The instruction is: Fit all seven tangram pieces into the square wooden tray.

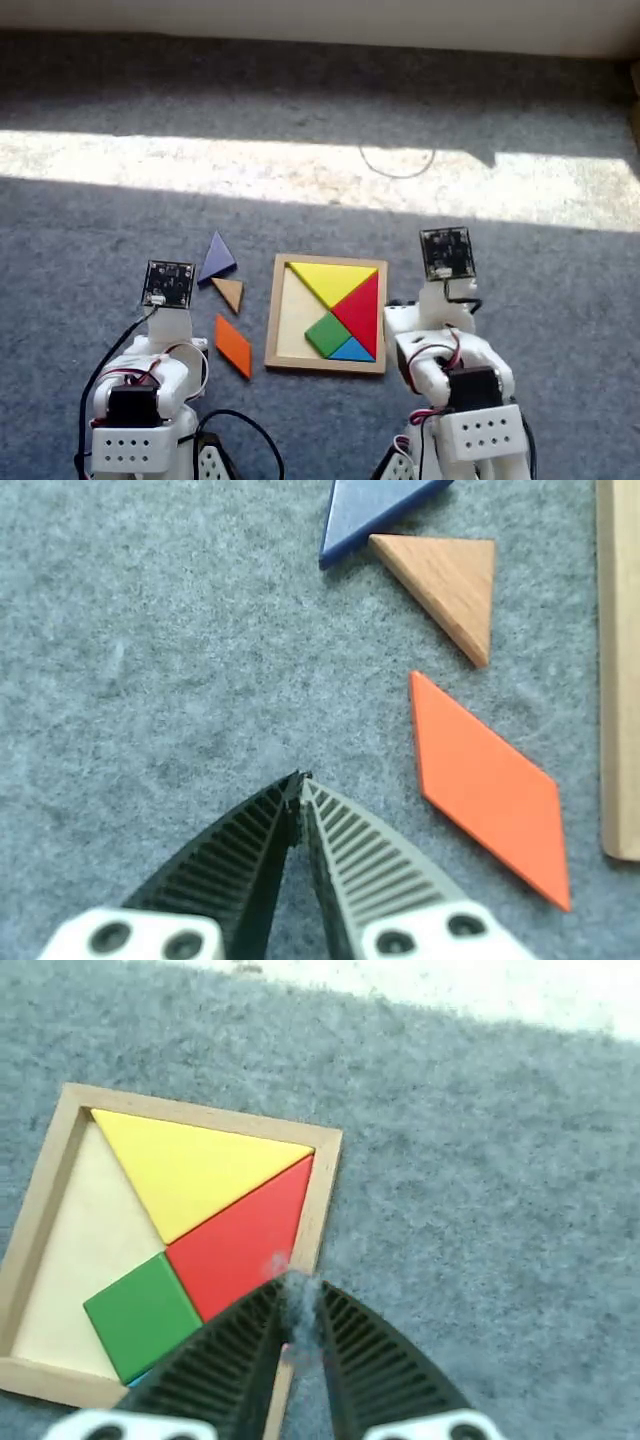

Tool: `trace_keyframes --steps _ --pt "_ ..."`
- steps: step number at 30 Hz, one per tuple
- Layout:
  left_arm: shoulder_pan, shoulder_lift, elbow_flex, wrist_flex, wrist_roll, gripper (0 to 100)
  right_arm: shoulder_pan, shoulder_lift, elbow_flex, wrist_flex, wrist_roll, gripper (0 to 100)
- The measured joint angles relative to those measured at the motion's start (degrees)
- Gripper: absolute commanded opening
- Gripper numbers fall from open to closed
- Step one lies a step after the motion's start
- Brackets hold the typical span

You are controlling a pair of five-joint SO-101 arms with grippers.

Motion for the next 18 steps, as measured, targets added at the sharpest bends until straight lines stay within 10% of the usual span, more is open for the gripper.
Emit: trace_keyframes --steps 18 --pt "0.00 0.00 0.00 0.00 0.00 1 3.96 -23.82 17.85 0.00 0.00 0.9"
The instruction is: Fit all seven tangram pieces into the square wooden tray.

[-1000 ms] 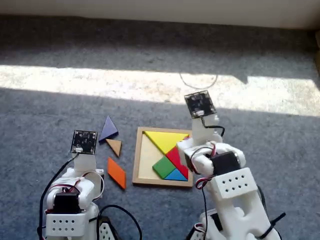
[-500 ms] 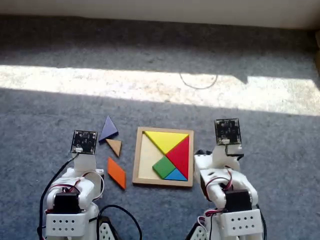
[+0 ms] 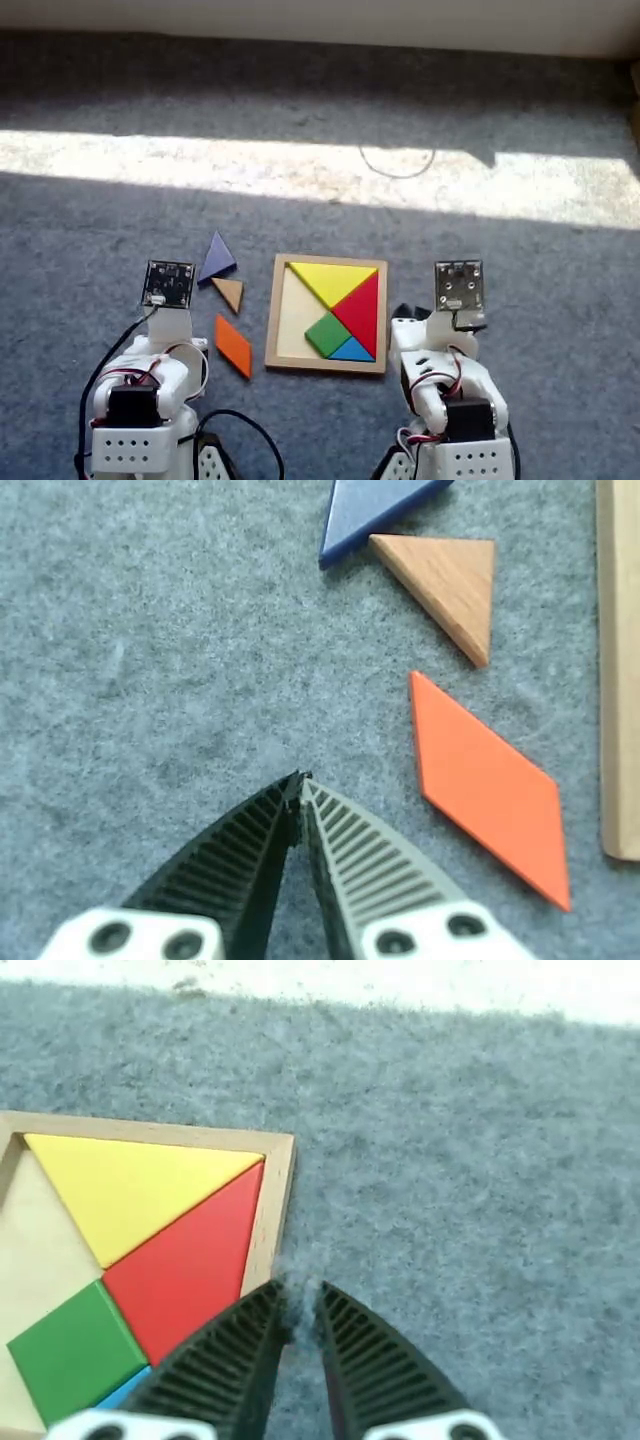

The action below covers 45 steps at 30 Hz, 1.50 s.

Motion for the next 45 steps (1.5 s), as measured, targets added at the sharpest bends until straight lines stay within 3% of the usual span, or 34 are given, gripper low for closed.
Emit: trace_keyframes --steps 4,9,13,16,23,28,31,38,45 --pt "-0.62 0.00 -0.26 0.00 -0.09 1 0.00 0.00 0.00 0.00 0.00 0.9" --pt "-7.91 0.00 -7.47 -0.44 -0.88 1 0.00 0.00 0.00 0.00 0.00 0.9" --pt "-9.58 0.00 -14.95 -1.41 -10.73 1 0.00 0.00 0.00 0.00 0.00 0.9" --pt "-9.58 0.00 -18.99 -1.58 -18.99 7 0.00 0.00 0.00 1.05 0.00 0.9" --pt "-9.58 2.99 -26.73 -0.26 -18.90 12 0.00 0.00 0.00 1.93 0.00 0.9" --pt "-9.41 19.69 -33.41 0.35 -18.46 25 0.00 0.00 0.00 1.93 0.00 0.9" --pt "-8.62 32.18 -37.54 0.35 -13.89 32 0.00 0.00 0.00 1.93 0.00 0.9" --pt "-5.10 60.13 -46.68 -0.44 3.52 33 0.00 0.00 0.00 1.93 0.00 0.9" --pt "1.41 80.88 -50.29 -8.79 15.38 33 0.00 0.00 0.00 1.93 0.00 0.9"
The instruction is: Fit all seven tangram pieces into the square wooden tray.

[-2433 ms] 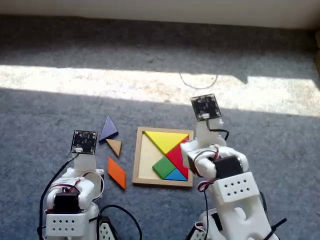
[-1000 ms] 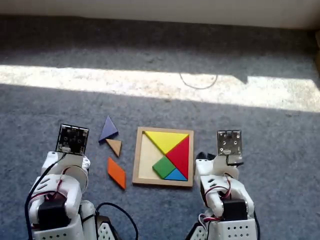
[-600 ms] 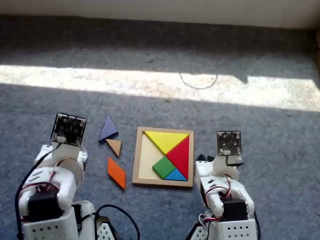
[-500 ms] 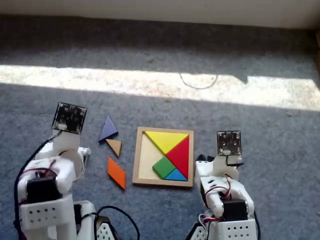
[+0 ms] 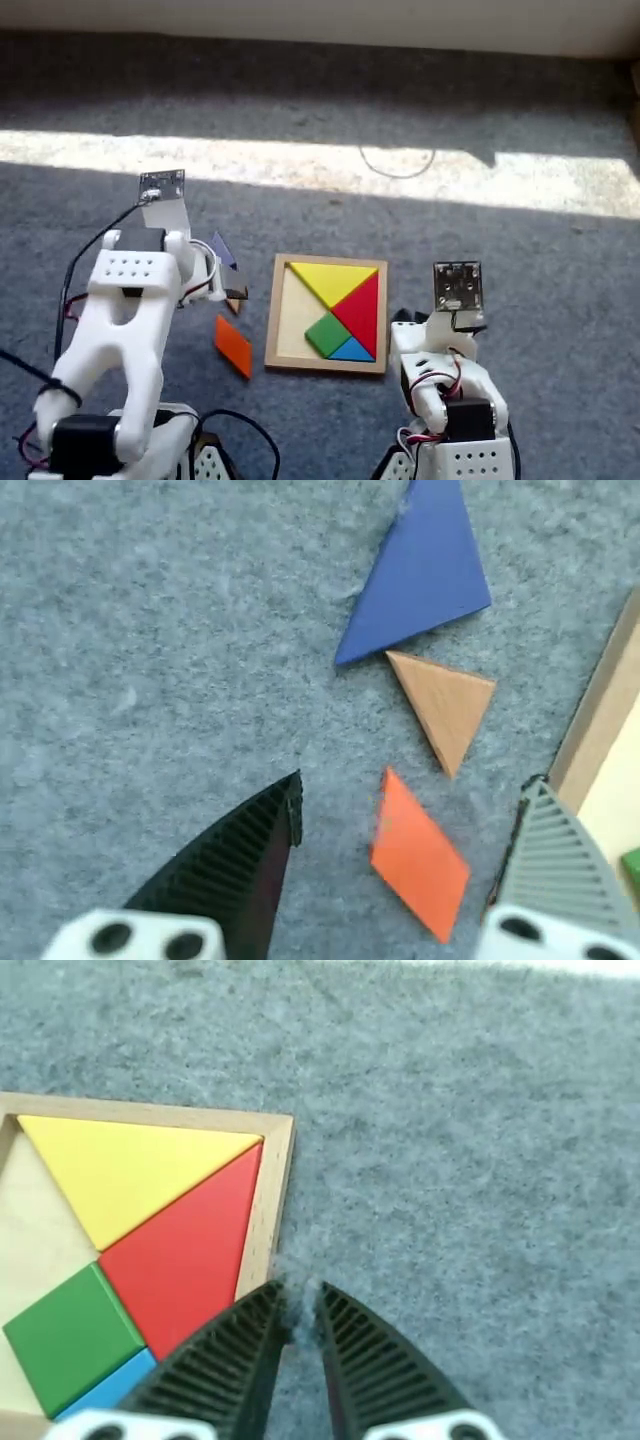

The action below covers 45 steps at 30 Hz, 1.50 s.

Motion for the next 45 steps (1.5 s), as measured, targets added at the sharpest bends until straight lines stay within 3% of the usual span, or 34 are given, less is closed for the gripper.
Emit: trace_keyframes --steps 5,13,25,31,34,39,41,45 --pt "3.08 8.88 -0.26 -6.86 5.80 29 0.00 0.00 0.00 0.00 0.00 0.9" --pt "3.08 16.44 -0.53 -15.56 7.12 17 0.00 0.00 0.00 0.00 0.00 0.9" --pt "3.96 18.11 -2.46 -18.20 7.12 10 0.00 0.00 0.00 0.00 0.00 0.9" --pt "3.96 18.11 -2.64 -18.20 6.95 10 0.00 0.00 0.00 0.00 0.00 0.9" --pt "3.87 18.11 -2.64 -18.20 2.81 11 0.00 0.00 0.00 0.00 0.00 0.9" --pt "3.87 18.20 -3.69 -17.41 -0.09 26 0.00 0.00 0.00 0.00 0.00 0.9" --pt "3.16 18.20 -5.19 -15.12 0.18 30 0.00 0.00 0.00 0.00 0.00 0.9" --pt "0.79 18.46 -9.58 -11.34 5.71 27 0.00 0.00 0.00 0.00 0.00 0.9"
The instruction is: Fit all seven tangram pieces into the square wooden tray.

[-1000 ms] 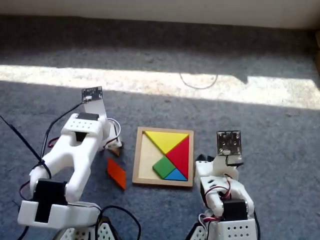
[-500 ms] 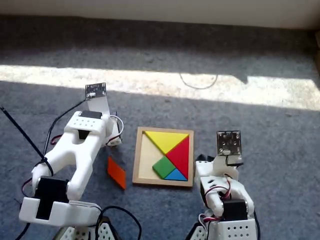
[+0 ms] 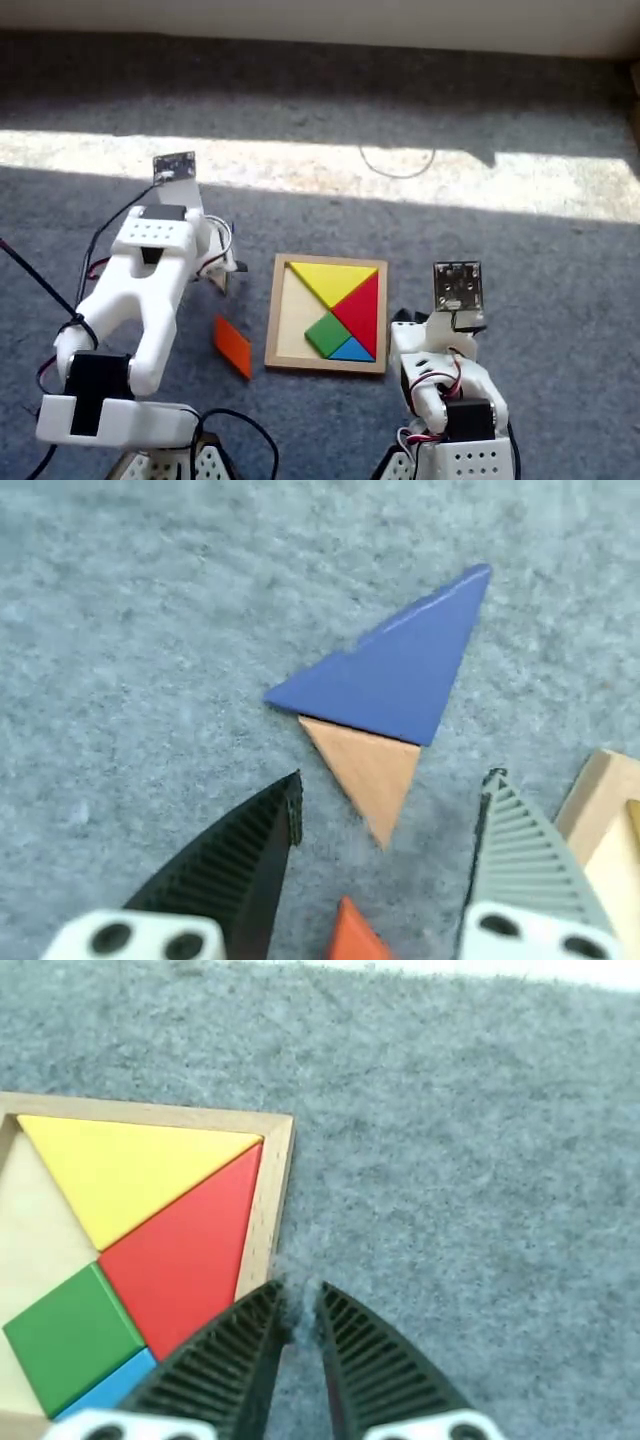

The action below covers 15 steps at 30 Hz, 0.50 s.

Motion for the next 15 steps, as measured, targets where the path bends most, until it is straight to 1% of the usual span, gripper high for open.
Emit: trace_keyframes --steps 2,6,11,15 --pt "-0.79 0.00 -0.79 -0.09 2.11 26 0.00 0.00 0.00 0.00 0.00 0.9" --pt "-0.79 0.79 -0.97 -0.79 3.08 26 0.00 0.00 0.00 0.00 0.00 0.9" --pt "-0.70 6.77 -1.49 -0.79 3.34 26 0.00 0.00 0.00 0.00 0.00 0.9" --pt "-2.02 11.69 -6.33 0.18 3.16 26 0.00 0.00 0.00 0.00 0.00 0.9"
